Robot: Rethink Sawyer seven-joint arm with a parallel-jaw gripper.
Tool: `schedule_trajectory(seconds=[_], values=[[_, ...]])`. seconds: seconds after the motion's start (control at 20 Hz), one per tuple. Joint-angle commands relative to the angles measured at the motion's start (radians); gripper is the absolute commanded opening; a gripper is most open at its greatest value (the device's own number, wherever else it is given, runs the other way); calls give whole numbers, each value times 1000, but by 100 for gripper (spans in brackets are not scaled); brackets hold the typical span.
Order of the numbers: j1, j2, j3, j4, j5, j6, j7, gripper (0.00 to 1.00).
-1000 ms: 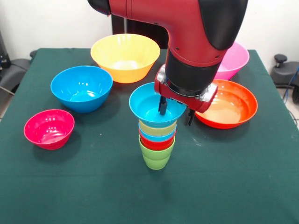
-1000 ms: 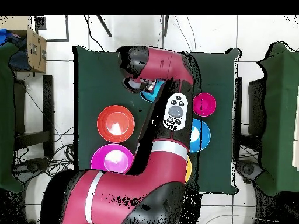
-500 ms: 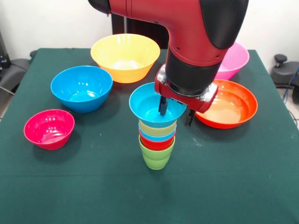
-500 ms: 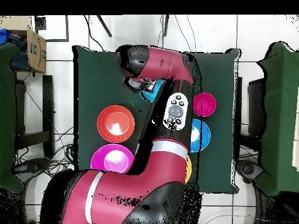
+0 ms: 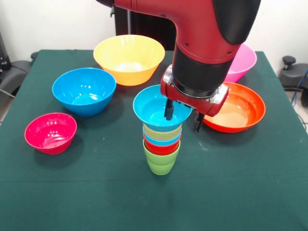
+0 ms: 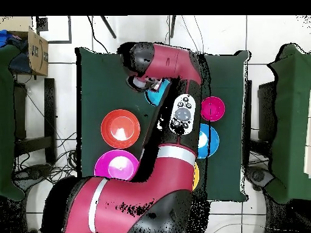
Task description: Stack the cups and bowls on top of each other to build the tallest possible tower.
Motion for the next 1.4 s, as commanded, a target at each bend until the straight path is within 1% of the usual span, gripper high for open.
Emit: schedule_trajectory(seconds=[0.05,0.25,0.45,0.6,0.7,0.85,1.05,1.2,1.3,1.4], values=[[-10,-14,74,-61,-42,130,-57,100],[-12,-19,65,-95,-46,179,-66,100],[-11,-46,45,-56,-61,208,-79,100],[-16,-47,42,-67,-62,243,-81,100],[-22,-42,41,-106,-64,278,-87,100],[-33,-27,36,-190,-75,351,-117,100],[-52,-8,39,-270,-80,411,-150,100],[-65,-1,45,-300,-80,426,-167,100],[-75,1,48,-314,-85,432,-195,100],[-81,-10,49,-301,-92,427,-219,100]])
